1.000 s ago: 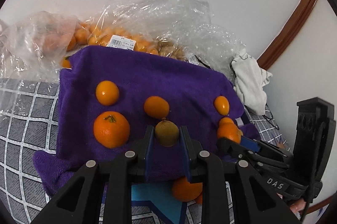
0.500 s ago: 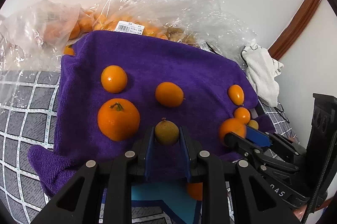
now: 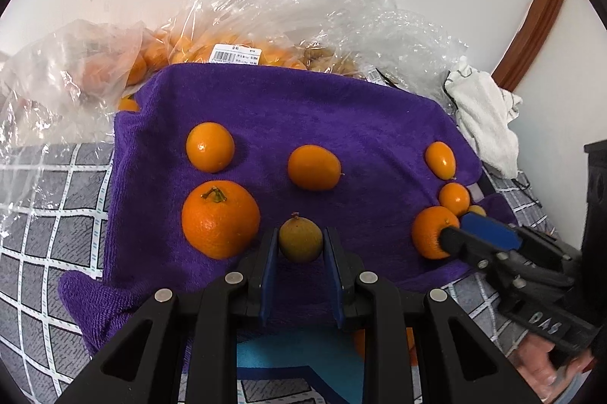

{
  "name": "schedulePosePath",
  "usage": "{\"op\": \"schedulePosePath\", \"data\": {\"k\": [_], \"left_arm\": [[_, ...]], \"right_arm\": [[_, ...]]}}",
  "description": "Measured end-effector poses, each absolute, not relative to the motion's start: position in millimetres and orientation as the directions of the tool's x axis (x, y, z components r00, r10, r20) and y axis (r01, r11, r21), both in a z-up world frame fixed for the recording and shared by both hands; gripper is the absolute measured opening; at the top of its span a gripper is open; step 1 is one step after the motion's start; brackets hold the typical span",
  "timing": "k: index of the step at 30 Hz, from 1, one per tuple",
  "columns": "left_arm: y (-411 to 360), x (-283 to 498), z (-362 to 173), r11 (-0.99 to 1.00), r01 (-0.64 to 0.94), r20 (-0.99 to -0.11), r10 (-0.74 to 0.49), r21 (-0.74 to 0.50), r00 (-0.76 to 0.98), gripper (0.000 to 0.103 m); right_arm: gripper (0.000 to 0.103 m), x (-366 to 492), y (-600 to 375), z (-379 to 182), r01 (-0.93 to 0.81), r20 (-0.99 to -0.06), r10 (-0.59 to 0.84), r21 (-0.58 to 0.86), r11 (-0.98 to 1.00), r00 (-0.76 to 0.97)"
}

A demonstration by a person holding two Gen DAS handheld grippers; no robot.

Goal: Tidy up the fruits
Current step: 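Open the right gripper onto the towel while the left gripper releases its citrus there, then grasp the small red fruit on the bed with the right gripper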

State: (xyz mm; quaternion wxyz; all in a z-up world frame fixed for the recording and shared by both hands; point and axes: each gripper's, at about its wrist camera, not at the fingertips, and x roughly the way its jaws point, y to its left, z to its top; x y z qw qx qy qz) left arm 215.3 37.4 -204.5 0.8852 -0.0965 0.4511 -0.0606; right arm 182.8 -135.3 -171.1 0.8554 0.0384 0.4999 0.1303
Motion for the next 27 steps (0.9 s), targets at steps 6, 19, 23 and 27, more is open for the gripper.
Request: {"op": "schedulePosePath", "data": {"k": [6,19,23,27], "left_arm": [[29,215,-207,0.989,0.027,-0.793,-0.135,-0.149,0.595,0.025],[22,203,-178,0.987,0.056,-0.764,-0.15,-0.148,0.628,0.036],[25,194,-156,0.991,0.036,-0.766,-0.123,-0.13,0.631,0.036],[39,176,-146,0.99,0.019,-0.774,-0.123,-0.142,0.622,0.036]], "right_arm": [[0.054,182,-147,-166,-0.159,-0.832,0.284,0.236,0.959,0.477],[0.058,142,-168,-124,-0.11,-0.819,0.221,0.191,0.975,0.53],[0.058,126,-170,-119,-0.113,-0.816,0.238,0.21,0.971,0.527],[0.058,114,-164,-123,-0.117,-0.817,0.236,0.205,0.972,0.526]]}}
